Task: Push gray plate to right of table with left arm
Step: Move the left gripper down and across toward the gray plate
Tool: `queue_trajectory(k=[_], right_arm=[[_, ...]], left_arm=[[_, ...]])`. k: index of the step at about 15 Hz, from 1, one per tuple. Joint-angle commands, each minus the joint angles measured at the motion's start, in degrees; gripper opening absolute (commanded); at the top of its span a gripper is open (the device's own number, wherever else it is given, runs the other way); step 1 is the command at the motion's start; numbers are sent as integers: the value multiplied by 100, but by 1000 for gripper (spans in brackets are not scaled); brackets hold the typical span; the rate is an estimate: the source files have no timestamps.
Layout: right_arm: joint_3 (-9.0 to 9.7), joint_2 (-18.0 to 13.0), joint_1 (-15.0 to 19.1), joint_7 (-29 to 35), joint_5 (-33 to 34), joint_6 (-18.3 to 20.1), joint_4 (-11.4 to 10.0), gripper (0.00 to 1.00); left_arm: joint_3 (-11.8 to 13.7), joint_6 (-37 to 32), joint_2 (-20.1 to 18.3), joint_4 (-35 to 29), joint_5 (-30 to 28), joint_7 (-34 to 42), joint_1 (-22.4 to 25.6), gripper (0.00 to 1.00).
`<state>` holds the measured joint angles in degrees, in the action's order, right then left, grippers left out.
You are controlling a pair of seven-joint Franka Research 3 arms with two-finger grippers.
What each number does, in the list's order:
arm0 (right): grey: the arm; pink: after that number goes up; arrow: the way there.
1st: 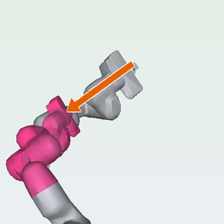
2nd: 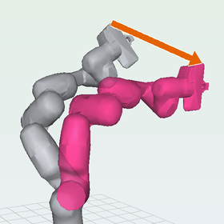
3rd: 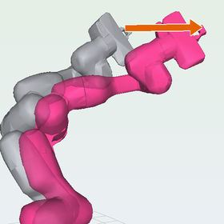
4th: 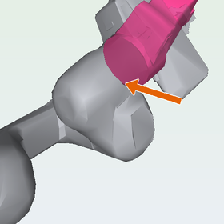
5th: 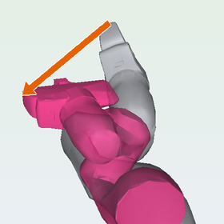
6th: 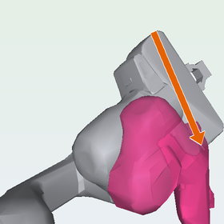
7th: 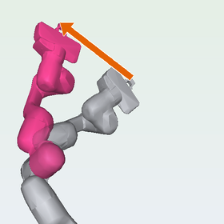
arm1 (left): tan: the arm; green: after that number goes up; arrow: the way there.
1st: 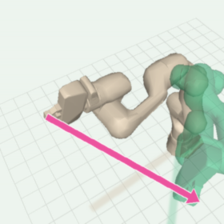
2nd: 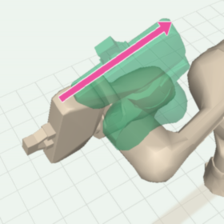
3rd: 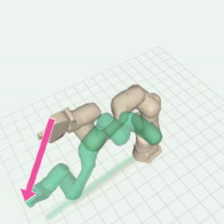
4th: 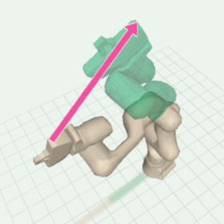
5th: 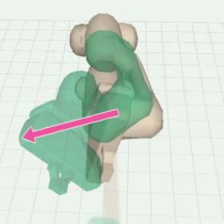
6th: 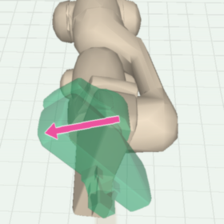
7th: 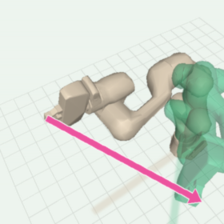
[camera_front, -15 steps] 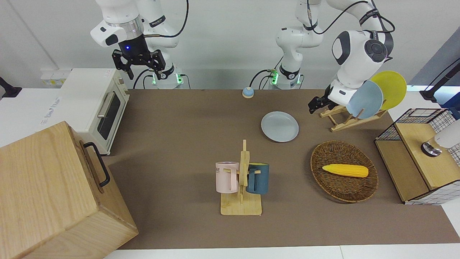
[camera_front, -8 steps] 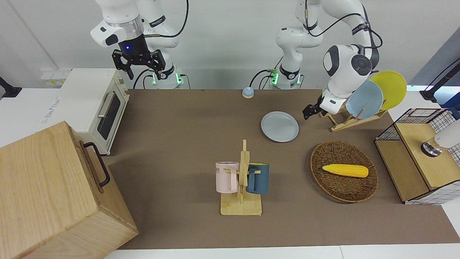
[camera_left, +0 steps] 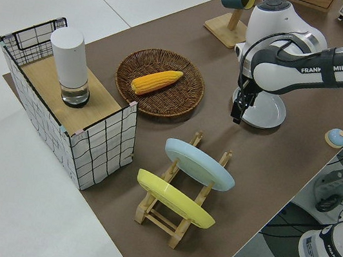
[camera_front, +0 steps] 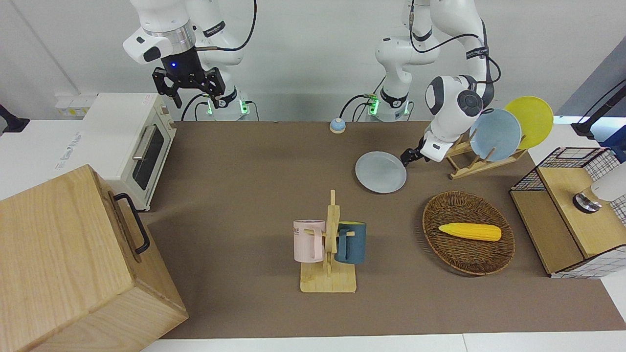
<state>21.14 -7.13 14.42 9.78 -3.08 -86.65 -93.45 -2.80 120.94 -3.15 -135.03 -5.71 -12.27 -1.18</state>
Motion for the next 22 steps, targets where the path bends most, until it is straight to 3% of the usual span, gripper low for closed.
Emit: queue_trajectory(k=[1, 6, 13, 16, 22], right_arm=[[83, -157, 140, 59, -123, -1, -156, 996], [83, -157, 140, 59, -123, -1, -156, 996], [83, -157, 140, 59, -123, -1, -156, 996], [83, -157, 140, 59, -123, -1, -156, 996], [83, -157, 140, 59, -123, -1, -156, 996]], left_arm=[[-116, 193, -142, -251, -97, 93, 39, 937], [-397, 421, -142, -444, -176, 93, 39, 891], [-406, 623, -37, -611, -185, 93, 48, 849], [-415, 781, -1, -717, -185, 93, 39, 709], [-503, 791, 25, -726, -185, 23, 39, 289]])
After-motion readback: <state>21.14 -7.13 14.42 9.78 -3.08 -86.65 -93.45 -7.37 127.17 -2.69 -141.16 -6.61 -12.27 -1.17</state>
